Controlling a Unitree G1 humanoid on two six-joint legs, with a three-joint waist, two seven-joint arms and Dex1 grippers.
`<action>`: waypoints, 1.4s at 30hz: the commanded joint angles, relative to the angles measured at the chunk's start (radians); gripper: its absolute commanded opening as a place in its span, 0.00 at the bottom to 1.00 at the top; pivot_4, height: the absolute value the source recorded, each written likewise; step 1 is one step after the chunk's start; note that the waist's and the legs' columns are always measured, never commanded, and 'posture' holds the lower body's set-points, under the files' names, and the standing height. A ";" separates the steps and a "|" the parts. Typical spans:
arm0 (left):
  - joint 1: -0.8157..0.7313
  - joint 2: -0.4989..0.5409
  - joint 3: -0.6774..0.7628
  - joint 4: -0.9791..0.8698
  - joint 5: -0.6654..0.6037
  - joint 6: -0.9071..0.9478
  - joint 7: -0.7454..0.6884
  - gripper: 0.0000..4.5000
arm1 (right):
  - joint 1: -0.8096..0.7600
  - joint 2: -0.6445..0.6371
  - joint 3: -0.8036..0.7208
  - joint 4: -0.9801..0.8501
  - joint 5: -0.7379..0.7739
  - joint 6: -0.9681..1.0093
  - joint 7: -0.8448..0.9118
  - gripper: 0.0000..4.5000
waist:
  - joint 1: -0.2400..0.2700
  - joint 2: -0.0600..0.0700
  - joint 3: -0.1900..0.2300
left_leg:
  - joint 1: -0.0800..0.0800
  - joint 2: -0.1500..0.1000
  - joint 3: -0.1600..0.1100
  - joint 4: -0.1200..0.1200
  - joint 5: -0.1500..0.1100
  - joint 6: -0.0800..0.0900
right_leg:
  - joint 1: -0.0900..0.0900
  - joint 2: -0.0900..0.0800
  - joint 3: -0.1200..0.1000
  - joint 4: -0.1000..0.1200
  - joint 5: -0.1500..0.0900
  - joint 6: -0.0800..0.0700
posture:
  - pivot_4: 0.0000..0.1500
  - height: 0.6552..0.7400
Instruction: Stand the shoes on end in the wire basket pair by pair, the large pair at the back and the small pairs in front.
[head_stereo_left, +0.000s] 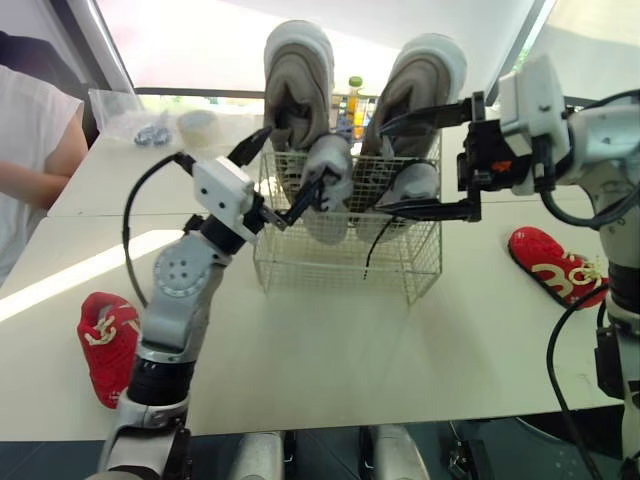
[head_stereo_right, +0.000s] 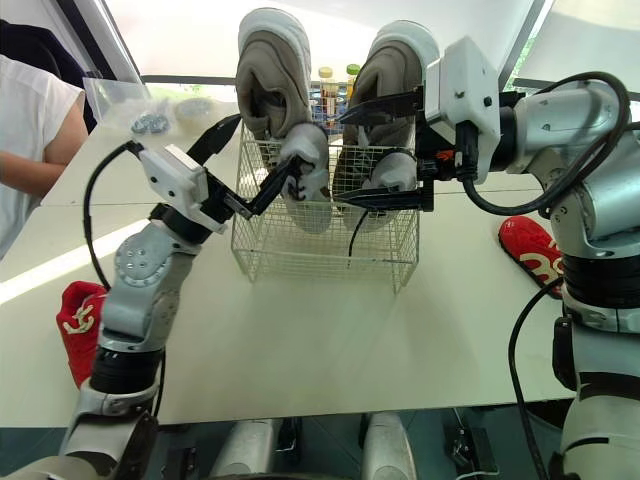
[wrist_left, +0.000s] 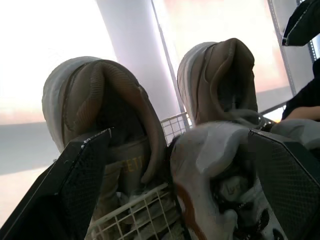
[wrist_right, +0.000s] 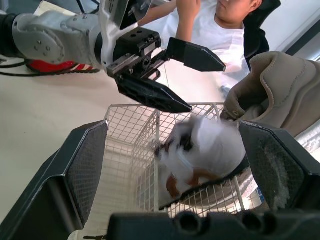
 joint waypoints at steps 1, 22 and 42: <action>-0.005 0.051 0.050 -0.052 -0.056 0.110 -0.015 0.99 | -0.028 0.006 -0.022 -0.003 -0.001 -0.026 0.002 1.00 | 0.000 0.000 0.000 | 0.000 0.000 0.000 0.000 0.000 0.000 | 0.000 0.000 0.000 0.000 0.000 0.000 | 1.00 1.00; -0.019 0.470 0.388 -0.106 -0.896 0.774 -0.219 0.99 | 0.053 -0.125 -0.261 0.030 0.011 0.120 -0.195 1.00 | 0.000 0.000 0.001 | 0.000 0.000 0.000 0.000 0.000 -0.001 | 0.000 0.001 0.000 0.000 0.000 0.000 | 1.00 1.00; 0.031 0.438 0.285 -0.135 -0.866 0.755 -0.311 0.99 | 0.646 -0.289 -0.461 0.491 -0.208 0.075 -0.270 1.00 | -0.009 0.000 0.001 | 0.005 -0.001 0.008 -0.001 0.000 -0.001 | 0.002 0.002 0.004 0.000 0.000 0.000 | 1.00 1.00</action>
